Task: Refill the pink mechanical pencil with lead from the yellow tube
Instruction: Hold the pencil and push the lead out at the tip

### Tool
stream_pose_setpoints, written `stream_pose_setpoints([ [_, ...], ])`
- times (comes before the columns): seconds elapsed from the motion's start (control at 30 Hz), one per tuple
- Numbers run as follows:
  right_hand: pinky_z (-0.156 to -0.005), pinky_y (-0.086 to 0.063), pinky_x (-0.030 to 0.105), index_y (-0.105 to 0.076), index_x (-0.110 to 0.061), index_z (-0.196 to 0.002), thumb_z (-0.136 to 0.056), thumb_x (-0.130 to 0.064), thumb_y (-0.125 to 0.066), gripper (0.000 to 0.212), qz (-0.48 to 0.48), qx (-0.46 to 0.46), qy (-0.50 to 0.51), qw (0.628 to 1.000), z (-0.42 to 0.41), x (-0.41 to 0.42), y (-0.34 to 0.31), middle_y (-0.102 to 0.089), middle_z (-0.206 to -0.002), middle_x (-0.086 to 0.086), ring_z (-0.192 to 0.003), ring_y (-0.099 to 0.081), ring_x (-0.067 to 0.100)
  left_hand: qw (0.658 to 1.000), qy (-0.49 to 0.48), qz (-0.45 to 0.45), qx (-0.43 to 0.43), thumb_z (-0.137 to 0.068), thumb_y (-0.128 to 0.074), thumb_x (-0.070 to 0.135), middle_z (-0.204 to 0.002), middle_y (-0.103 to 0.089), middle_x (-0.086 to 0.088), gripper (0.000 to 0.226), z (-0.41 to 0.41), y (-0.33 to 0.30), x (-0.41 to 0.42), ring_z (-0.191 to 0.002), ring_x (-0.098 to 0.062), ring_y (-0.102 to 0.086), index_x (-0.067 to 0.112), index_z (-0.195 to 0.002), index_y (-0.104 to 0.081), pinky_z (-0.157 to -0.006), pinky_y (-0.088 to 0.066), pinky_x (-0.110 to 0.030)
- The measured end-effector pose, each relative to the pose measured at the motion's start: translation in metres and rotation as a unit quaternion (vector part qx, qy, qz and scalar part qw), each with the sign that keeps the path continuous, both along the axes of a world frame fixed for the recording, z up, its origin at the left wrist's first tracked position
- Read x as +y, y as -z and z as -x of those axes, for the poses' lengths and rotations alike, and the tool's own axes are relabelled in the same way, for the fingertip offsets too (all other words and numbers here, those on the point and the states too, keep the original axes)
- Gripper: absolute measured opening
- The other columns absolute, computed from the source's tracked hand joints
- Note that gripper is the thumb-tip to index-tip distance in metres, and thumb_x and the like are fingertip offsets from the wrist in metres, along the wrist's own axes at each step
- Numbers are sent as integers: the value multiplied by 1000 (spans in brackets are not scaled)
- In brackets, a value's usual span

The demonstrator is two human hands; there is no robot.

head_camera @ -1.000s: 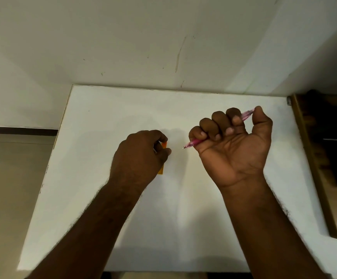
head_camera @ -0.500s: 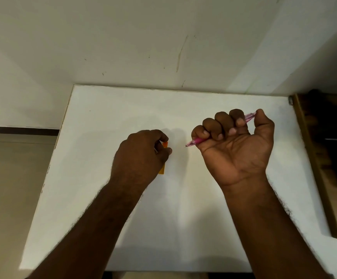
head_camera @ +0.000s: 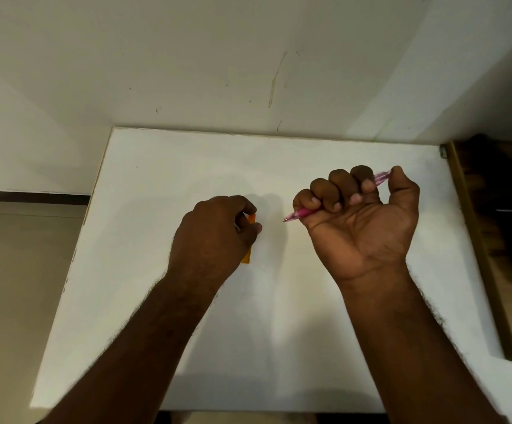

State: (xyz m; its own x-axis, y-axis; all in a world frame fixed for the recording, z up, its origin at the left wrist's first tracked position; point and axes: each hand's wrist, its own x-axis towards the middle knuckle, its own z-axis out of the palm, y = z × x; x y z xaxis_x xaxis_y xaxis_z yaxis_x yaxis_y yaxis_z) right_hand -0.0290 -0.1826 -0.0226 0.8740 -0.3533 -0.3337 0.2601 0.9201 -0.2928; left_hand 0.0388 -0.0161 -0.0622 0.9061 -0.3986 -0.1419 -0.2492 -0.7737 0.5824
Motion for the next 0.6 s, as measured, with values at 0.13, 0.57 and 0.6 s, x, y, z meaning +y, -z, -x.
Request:
stream_pose_setpoints([
  [0.13,-62,-31,31,-40,-18,-67,-95,-53,-39,45,-1,1,-2,1000,0,1,-1,-30,-61,-3,-55,-25,17,1000,1,2,2,-85,-72,43,-88,-68,13,22,0,-1,0,-79,-10,-64,35,-105,-71,-75,-51,-27],
  [0.57,-61,-33,30,-41,-18,-67,-96,-51,-38,44,11,0,4,1000,-1,-1,-2,-31,-59,-4,-55,-26,16,1000,1,2,13,-85,-73,42,-87,-68,13,21,1,-1,0,-81,-10,-64,35,-105,-70,-76,-52,-28],
  [0.6,-61,-34,30,-41,-18,-67,-97,-51,-38,44,10,-1,4,1000,-1,-1,-2,-31,-60,-3,-55,-26,16,1000,2,2,12,-85,-73,41,-87,-68,13,21,1,-1,-1,-81,-10,-64,35,-105,-70,-76,-52,-28],
])
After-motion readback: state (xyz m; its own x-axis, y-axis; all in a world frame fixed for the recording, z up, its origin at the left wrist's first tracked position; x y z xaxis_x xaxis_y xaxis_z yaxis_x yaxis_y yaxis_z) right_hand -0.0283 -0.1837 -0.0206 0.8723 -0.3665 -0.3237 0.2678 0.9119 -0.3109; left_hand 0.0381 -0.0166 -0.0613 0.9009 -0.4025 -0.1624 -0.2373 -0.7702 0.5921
